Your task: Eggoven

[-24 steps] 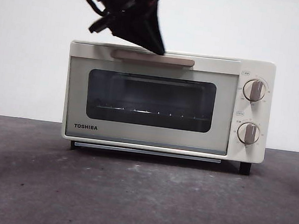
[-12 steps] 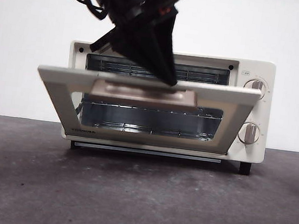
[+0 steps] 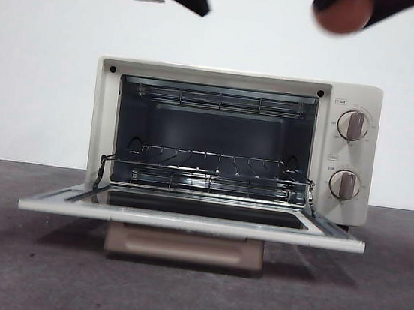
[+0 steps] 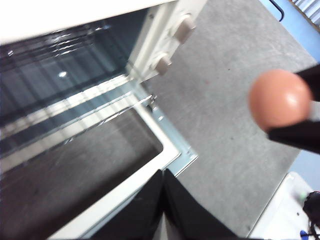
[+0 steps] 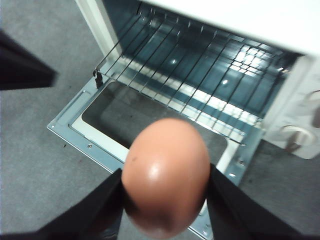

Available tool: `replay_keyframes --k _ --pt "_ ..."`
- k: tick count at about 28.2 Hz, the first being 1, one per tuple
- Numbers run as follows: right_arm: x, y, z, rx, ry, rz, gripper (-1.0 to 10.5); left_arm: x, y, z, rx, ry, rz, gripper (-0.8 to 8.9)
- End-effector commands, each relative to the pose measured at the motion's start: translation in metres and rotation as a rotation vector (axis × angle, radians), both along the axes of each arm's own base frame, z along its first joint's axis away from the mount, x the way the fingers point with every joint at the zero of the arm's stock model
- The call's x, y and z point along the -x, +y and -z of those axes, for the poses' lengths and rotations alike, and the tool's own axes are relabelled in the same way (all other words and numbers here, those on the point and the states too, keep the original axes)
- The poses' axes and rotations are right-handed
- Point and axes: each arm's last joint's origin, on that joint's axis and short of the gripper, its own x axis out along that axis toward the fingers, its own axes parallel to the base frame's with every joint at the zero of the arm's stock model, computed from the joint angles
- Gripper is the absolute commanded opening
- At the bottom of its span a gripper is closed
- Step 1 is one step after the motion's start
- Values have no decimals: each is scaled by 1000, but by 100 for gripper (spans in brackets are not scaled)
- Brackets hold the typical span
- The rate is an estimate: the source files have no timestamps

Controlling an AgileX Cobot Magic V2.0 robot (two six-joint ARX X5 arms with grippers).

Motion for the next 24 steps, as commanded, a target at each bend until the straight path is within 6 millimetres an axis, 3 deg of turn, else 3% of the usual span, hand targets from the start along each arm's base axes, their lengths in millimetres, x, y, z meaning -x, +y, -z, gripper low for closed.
replay_keyframes --k 1,8,14,18,24 --pt "-15 8 8 -24 -1 -14 3 5 15 9 12 3 -39 6" --pt "-53 26 40 -32 13 11 3 27 64 40 14 14 -166 6" --pt "-107 39 89 -26 44 68 3 57 99 52 75 -3 -207 6" --pt "-127 39 108 -30 39 103 3 68 106 50 63 -16 -200 6" --pt "-133 36 116 -29 50 123 3 69 106 49 67 -22 -200 6"
